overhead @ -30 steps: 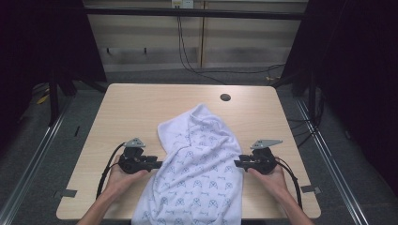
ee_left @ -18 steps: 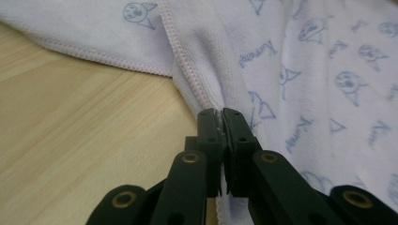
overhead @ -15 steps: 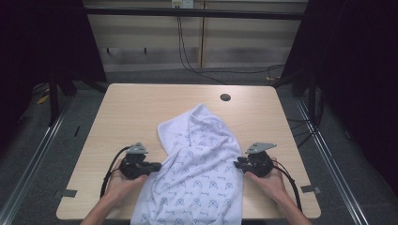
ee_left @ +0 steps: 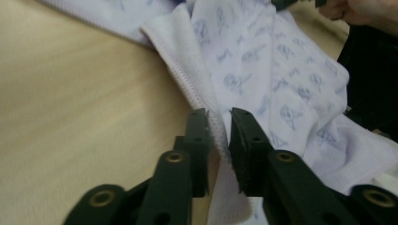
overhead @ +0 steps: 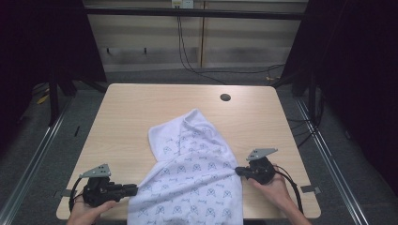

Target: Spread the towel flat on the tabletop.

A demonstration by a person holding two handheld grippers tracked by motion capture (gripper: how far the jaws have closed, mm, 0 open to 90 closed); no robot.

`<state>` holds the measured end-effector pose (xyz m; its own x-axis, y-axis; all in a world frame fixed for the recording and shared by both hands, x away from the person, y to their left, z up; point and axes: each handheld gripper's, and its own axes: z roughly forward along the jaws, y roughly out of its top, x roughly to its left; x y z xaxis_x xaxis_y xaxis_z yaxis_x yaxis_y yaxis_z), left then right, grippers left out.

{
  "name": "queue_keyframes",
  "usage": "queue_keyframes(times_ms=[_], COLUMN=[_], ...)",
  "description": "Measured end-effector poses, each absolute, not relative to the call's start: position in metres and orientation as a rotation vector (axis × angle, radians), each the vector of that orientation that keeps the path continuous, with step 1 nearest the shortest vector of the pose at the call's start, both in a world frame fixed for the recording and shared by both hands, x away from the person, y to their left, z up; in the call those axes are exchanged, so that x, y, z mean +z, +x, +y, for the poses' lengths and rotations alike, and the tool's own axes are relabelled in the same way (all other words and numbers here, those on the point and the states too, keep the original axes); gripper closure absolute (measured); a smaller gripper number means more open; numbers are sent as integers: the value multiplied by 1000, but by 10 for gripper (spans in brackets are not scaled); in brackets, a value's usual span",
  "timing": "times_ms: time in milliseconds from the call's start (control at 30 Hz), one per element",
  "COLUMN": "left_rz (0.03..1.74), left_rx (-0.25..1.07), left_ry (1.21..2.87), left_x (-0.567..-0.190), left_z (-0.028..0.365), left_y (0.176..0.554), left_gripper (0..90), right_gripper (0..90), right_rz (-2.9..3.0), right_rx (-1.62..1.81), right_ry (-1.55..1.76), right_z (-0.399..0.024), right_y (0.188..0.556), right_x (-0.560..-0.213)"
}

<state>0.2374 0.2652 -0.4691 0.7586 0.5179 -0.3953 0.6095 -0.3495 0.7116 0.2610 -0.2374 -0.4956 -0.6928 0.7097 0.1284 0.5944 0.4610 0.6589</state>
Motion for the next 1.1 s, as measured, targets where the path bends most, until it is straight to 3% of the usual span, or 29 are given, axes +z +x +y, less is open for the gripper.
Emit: queue_keyframes(times_ms=[67, 133, 267, 367, 433, 500, 633, 867, 933, 1100], left_rz=[849, 841, 873, 869, 860, 841, 812, 821, 844, 966], left_rx=[-32, -24, -24, -9, -9, 0, -75, -199, -161, -56], left_ry=[1999, 1990, 2005, 2032, 2138, 2174, 2202, 2166, 2124, 1999], left_x=[-458, -456, -463, -468, -477, -484, -484, -489, -486, -482], left_z=[257, 252, 220, 204, 186, 183, 194, 219, 225, 234], left_y=[250, 258, 297, 305, 306, 300, 278, 248, 254, 294], left_gripper=[674, 639, 602, 583, 642, 832, 888, 867, 751, 678], right_gripper=[896, 896, 895, 888, 748, 695, 676, 634, 635, 620], right_rz=[2561, 2573, 2640, 2667, 2652, 2588, 2476, 2420, 2424, 2410], right_rx=[1072, 1075, 1051, 1043, 1074, 1138, 1186, 1099, 1133, 1109], right_ry=[1143, 1133, 1095, 1101, 1095, 1124, 1139, 1158, 1167, 1194], right_z=[-239, -240, -243, -245, -249, -250, -245, -222, -216, -203], right_y=[250, 244, 212, 201, 195, 202, 233, 296, 311, 337], right_x=[-496, -496, -492, -490, -487, -483, -477, -482, -486, -492])
